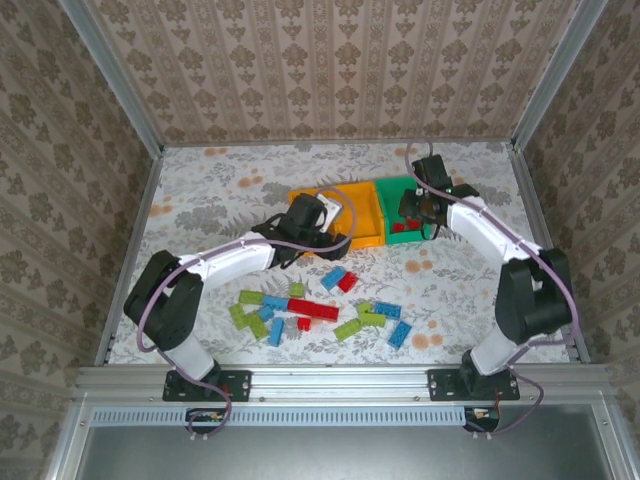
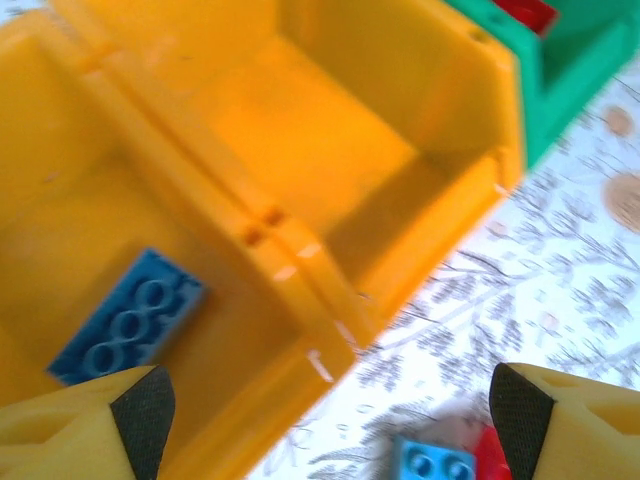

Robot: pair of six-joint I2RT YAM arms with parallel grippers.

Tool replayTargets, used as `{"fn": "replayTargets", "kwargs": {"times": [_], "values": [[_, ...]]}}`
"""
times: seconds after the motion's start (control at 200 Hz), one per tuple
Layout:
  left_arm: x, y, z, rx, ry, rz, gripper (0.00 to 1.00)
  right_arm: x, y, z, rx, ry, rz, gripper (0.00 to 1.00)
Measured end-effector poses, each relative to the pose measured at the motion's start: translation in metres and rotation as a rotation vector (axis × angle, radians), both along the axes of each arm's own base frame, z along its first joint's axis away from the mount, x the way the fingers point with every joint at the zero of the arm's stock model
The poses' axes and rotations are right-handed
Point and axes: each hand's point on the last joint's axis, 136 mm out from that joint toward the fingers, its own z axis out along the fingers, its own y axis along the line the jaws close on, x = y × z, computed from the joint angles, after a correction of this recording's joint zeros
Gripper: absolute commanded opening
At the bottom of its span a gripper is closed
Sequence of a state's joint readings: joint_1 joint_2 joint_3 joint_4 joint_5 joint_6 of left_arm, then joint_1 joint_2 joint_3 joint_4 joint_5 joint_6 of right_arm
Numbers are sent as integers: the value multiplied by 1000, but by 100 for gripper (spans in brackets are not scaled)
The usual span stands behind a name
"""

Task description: Sort the legos into containers by color

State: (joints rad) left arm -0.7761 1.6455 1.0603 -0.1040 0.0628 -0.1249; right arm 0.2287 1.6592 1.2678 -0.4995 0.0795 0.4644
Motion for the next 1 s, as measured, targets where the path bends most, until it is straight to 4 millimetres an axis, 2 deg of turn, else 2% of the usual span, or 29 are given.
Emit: {"fn": "replayTargets", "kwargs": {"times": [0.105,0.27,0.38,0.555,0.74,1.0], "values": [[-19,-13,-3,10,10,-96,82,17,-6,-16,-26,31,-1,30],[-46,-26,-11,36,37,-213,79,28,-11,-41,-50,84,2,38],[-64,-31,-24,73,80,-263,78,29,-11,-44,-54,91,7,47],[-84,-34,-46,127,137,-314,74,29,-10,-44,-55,90,18,56],[-92,-38,-55,149,167,-339,72,29,-7,-43,-45,88,27,62],[-89,-45,-62,177,180,-340,71,29,-6,-32,-33,65,27,64]]}}
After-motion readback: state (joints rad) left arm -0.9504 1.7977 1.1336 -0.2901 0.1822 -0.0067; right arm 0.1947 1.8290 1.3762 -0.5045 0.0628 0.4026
